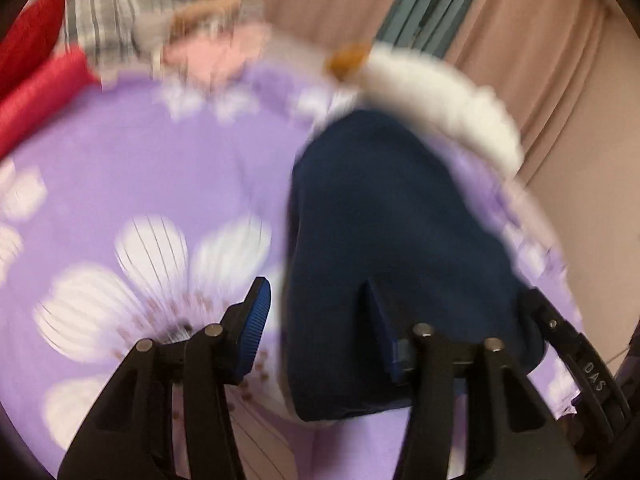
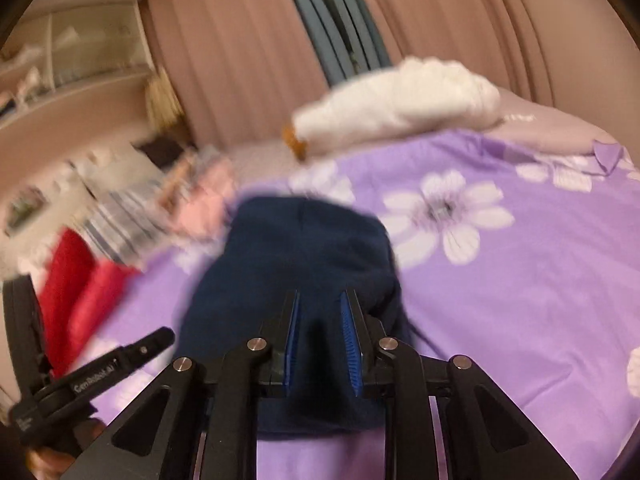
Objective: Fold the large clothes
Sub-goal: 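Lower the folded bundle onto the sheet and open both tools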
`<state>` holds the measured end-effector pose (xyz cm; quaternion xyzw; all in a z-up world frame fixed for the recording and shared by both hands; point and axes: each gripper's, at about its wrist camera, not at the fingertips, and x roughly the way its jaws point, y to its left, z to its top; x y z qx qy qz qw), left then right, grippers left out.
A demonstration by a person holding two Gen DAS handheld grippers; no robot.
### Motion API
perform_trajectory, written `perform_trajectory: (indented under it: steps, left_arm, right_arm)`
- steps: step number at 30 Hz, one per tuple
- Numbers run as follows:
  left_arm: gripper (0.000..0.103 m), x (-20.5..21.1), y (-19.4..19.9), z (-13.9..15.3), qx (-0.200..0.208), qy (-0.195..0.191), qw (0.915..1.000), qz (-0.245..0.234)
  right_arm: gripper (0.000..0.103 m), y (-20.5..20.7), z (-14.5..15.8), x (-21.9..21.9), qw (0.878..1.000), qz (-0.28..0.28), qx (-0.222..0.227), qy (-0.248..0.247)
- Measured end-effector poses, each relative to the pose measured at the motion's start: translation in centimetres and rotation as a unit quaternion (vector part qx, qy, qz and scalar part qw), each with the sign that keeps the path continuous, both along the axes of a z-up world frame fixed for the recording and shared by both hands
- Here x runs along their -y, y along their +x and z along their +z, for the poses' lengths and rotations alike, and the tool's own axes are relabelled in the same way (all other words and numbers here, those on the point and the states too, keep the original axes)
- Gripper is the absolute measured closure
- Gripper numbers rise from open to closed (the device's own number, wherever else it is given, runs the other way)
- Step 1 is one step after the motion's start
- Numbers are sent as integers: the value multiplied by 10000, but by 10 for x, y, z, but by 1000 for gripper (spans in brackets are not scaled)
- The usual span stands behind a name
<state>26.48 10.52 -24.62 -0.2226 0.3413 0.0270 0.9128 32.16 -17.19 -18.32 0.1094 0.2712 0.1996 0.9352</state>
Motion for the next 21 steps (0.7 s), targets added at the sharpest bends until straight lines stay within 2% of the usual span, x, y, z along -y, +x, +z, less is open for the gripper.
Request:
perform_trajectory:
  steps: [2,3,4,7,12,16,18,21]
  left_arm:
    - [35,-5,-3,-12,153,-524,9985,7]
    - [35,-7,-1,-14,99,-713,9973,-103]
    - [36,-8,0,-13,105,-735,9972,-103]
    - [35,-5,4,-8,122,-430,9989,-103]
    - [35,12,-1,-2,250,283,9993,17]
    - [35,7,-1,-4,110,333,9993,113]
    - [38,5,-3,4,-7,438,9988,197]
    - [54,4,-8,16,-102,446,9984,333]
  right_arm:
    - [79,11,-30,-9,9969,-352,-333,-627]
    - [79,13,-41,-10,9956,-484,-320,-735]
    - [79,14,-44,-8,9958,-533,-313,-680]
    - [79,16,-37,1,9978,-354,-401,-398]
    - [79,15,-40,1,9974,-359,-362,-506]
    - [79,13,-38,-1,9972,-387,-347,-544]
    - [79,10,-34,-2,9970,-386,-272,-618]
    - [79,3,-23,-7,9953,-314,-42,-921]
